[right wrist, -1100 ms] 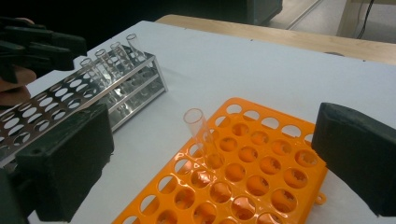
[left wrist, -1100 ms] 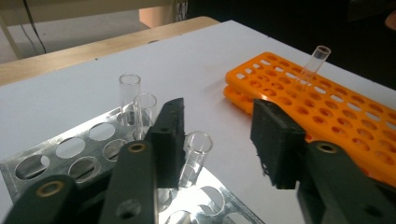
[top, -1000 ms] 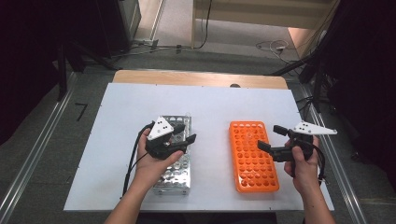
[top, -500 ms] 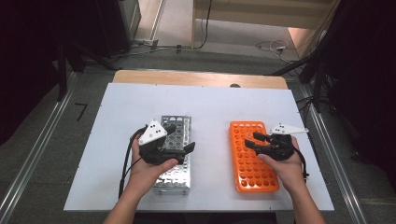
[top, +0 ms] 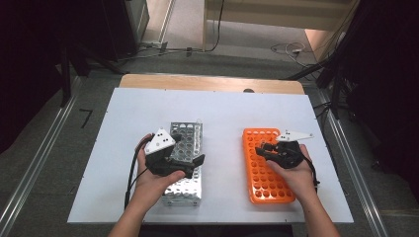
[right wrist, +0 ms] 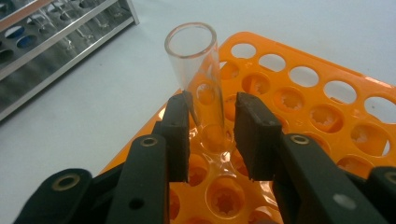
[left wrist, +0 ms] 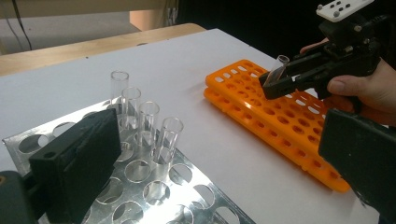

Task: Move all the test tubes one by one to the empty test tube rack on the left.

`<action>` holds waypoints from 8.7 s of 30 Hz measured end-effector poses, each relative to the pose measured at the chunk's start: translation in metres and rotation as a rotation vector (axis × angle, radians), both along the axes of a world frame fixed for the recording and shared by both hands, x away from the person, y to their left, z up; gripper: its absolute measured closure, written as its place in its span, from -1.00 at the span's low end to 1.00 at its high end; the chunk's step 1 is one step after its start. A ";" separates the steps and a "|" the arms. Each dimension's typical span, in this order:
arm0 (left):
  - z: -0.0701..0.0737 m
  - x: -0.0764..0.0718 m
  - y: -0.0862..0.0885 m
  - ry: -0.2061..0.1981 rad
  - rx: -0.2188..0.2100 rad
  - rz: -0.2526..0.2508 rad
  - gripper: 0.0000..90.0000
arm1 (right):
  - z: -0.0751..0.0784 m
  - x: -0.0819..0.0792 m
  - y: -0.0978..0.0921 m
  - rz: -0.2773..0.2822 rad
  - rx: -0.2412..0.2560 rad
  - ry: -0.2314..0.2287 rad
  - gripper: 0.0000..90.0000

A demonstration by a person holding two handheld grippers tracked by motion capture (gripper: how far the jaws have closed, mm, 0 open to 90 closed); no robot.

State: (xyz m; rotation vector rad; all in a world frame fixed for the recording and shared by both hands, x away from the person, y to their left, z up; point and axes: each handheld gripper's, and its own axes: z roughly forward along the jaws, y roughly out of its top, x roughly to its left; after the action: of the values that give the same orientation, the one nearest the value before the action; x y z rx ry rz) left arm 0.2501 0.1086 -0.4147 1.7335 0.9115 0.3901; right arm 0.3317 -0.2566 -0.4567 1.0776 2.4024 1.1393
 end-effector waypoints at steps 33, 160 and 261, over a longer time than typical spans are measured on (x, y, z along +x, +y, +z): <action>0.001 -0.001 -0.004 0.003 0.011 -0.005 -1.00 | 0.034 -0.017 -0.005 0.007 0.071 -0.089 0.65; 0.015 -0.022 -0.053 -0.053 -0.017 -0.240 0.62 | 0.043 -0.076 0.099 0.454 0.094 -0.006 0.65; -0.021 0.018 -0.015 -0.008 0.107 0.026 0.60 | 0.019 -0.070 -0.071 0.040 0.152 -0.097 -1.00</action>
State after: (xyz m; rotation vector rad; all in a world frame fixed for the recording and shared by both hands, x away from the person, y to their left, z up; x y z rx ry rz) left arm 0.2685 0.0935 -0.4362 1.8180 0.9224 0.4695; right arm 0.2614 -0.3274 -0.4376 0.9972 2.3033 1.3737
